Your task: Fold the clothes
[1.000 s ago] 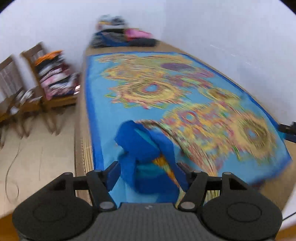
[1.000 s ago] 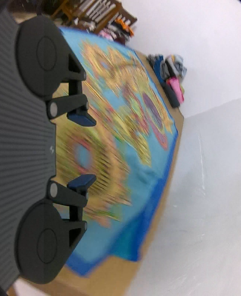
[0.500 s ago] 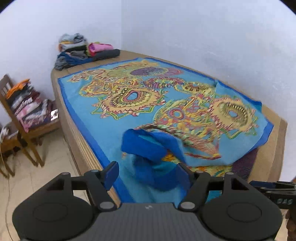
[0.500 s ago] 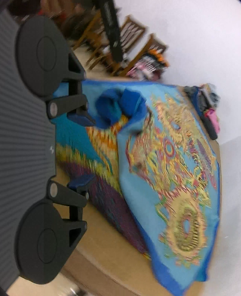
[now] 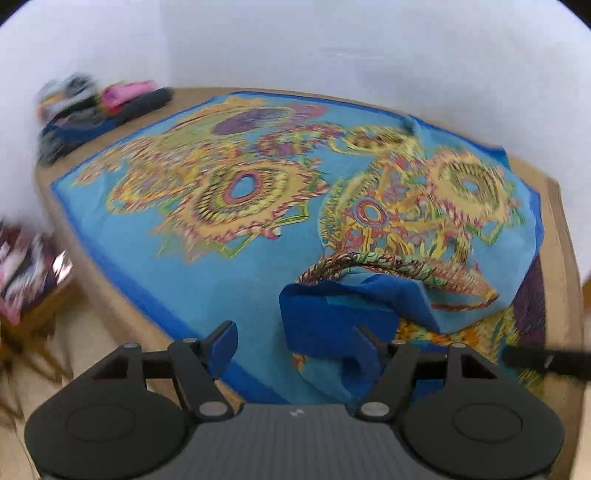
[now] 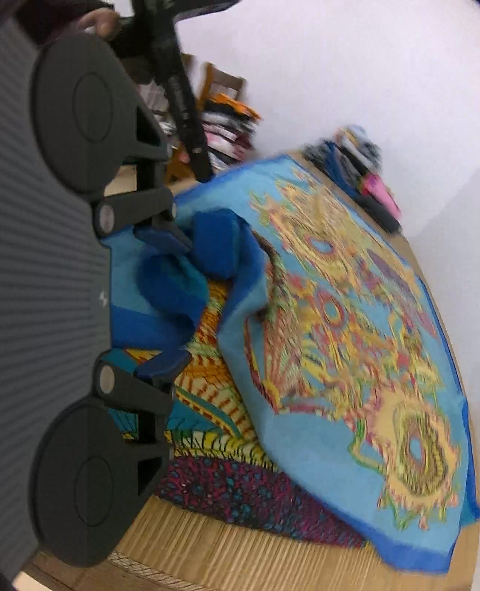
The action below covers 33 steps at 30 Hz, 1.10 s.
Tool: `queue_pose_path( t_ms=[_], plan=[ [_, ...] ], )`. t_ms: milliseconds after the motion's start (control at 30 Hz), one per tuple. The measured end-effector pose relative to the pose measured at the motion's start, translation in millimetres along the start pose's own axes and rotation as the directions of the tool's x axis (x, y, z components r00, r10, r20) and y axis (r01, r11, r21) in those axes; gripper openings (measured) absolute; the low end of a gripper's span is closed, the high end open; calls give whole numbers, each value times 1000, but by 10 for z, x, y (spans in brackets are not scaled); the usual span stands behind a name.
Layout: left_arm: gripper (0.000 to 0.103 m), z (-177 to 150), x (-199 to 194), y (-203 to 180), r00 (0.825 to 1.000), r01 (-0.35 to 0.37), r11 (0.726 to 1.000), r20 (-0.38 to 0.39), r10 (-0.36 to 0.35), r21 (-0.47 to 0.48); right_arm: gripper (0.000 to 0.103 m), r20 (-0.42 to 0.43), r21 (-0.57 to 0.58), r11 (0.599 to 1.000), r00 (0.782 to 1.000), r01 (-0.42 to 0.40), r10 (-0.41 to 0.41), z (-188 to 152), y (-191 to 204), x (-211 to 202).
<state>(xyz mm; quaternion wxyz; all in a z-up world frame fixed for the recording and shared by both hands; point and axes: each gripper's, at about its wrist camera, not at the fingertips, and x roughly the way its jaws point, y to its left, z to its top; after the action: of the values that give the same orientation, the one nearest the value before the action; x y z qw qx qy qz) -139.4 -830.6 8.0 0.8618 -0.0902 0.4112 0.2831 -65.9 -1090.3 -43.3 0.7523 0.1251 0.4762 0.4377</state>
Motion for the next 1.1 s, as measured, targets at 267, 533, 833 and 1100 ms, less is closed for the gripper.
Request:
queue_pose_path(
  t_ms=[267, 533, 833, 1100],
  plan=[
    [70, 156, 630, 299, 963, 269, 945, -56, -263, 187, 62, 147, 320, 933, 964, 167, -223, -34, -93, 228],
    [23, 213, 865, 417, 852, 523, 820, -145, -503, 233, 62, 266, 526, 820, 873, 224, -409, -139, -30, 457],
    [8, 518, 560, 829, 809, 580, 787, -41, -586, 211, 62, 328, 581, 768, 786, 269, -524, 77, -160, 573],
    [13, 844, 578, 1033, 788, 605, 750, -66, -612, 268, 61, 388, 562, 778, 741, 280, -547, 448, -366, 765]
  ],
)
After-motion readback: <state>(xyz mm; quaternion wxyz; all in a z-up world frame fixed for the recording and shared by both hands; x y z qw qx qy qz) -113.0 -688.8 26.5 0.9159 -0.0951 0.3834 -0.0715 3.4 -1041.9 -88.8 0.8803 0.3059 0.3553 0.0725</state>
